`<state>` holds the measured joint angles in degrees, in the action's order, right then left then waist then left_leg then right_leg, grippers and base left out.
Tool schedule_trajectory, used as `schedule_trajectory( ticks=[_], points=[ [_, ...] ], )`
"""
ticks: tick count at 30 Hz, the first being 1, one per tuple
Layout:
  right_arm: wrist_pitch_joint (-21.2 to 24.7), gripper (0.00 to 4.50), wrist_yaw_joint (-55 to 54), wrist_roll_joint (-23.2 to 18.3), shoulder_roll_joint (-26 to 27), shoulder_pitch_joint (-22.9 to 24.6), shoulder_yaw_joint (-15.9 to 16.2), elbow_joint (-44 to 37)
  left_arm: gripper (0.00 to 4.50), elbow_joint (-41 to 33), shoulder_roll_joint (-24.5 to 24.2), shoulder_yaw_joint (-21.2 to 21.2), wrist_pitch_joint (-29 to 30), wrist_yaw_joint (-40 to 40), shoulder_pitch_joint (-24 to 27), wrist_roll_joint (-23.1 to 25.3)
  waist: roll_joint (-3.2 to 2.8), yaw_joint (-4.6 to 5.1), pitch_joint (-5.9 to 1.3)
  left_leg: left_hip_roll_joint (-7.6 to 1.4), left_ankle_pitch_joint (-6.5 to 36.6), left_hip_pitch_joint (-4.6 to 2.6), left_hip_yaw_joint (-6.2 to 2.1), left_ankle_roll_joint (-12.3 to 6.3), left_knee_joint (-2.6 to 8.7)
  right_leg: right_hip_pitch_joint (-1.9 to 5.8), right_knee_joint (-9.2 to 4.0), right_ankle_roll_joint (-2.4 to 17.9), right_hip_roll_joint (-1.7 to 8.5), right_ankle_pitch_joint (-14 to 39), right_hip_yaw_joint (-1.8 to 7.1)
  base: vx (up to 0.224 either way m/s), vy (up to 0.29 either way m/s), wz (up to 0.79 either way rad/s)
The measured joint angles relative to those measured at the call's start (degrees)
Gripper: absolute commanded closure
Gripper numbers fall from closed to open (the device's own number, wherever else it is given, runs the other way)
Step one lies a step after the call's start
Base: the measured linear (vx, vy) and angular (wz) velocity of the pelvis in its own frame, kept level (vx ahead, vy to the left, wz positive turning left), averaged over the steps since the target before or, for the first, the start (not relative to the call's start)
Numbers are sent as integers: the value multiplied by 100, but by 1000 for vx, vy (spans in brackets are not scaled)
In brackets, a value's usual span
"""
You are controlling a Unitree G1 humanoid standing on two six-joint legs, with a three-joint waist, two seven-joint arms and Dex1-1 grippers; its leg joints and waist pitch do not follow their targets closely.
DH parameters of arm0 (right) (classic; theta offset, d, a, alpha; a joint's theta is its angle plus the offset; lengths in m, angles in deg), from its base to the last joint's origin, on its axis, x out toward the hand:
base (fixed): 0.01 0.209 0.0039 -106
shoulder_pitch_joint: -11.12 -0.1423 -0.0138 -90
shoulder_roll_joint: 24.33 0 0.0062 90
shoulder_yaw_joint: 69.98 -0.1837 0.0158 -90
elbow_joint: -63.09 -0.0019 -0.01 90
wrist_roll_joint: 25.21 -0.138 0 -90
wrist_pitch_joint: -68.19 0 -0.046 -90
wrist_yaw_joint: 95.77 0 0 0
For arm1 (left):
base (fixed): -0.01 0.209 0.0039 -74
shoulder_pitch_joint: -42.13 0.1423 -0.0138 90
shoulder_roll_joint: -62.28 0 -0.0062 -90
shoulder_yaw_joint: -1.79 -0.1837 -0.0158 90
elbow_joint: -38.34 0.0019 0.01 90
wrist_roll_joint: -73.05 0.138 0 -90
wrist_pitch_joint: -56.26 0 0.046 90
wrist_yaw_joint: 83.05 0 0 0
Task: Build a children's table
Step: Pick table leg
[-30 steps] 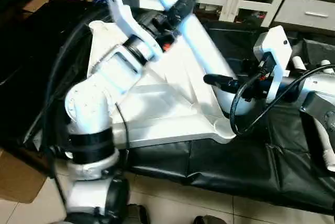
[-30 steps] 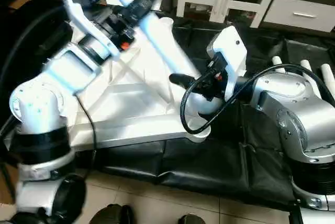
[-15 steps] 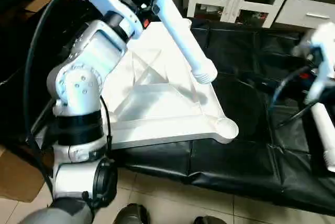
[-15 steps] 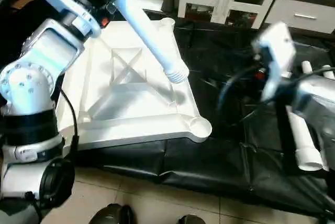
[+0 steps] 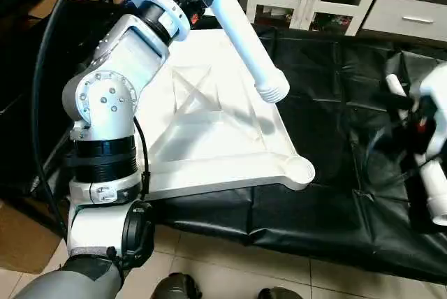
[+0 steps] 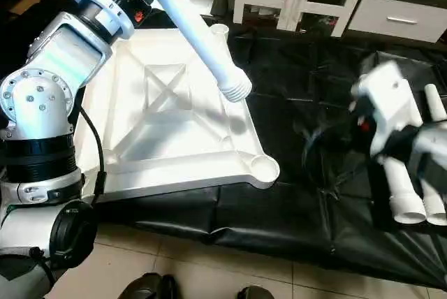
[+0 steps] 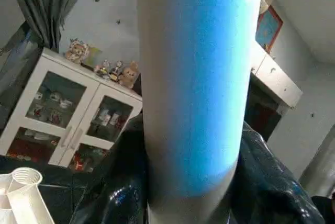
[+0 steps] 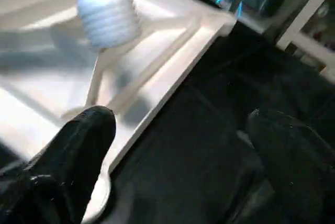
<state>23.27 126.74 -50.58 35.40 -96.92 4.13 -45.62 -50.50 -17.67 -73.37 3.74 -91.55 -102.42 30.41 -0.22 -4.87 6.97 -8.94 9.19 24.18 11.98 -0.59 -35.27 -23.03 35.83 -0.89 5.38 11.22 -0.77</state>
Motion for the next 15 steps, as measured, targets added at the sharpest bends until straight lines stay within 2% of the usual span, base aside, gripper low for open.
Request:
schedule_trajectory(
  ticks=[3, 5, 7, 11, 15],
  points=[
    [0, 0, -218, -125, 140, -318, -251, 348, 280, 2, 5, 7, 13, -14, 0, -50, -1, -15, 1, 1, 1, 3, 1, -1, 0, 0, -4, 0, 1, 0, 0, 0, 0, 0],
    [216, 0, -272, -388, 218, -658, -519, 603, 280, 2, 22, 37, 131, -107, 1, -205, -3, -11, 2, 1, 1, 4, 2, -2, 0, -1, -4, 1, 1, -1, 0, 0, 0, 0],
    [343, 0, -235, -600, 218, -821, -649, 645, 280, 0, 23, 30, 221, -194, 1, -281, -3, -16, 2, 0, 1, 3, 1, -2, 1, 0, -4, 1, 1, 0, -4, 0, 0, 0],
    [613, 0, 66, -1021, 214, -955, -650, 658, 280, 0, 27, -55, 272, -326, 4, -284, -5, -8, 3, -1, 1, 4, 2, -2, 3, -2, -5, 1, 0, 0, -3, 0, 0, 0],
    [737, 0, 368, -1243, 75, -1173, -503, 658, 280, -12, 32, -176, 312, -379, 5, -280, -5, -8, 3, -1, 1, 3, 2, -1, 3, -1, -6, 1, 0, 0, -2, 0, 0, 0]
  ],
)
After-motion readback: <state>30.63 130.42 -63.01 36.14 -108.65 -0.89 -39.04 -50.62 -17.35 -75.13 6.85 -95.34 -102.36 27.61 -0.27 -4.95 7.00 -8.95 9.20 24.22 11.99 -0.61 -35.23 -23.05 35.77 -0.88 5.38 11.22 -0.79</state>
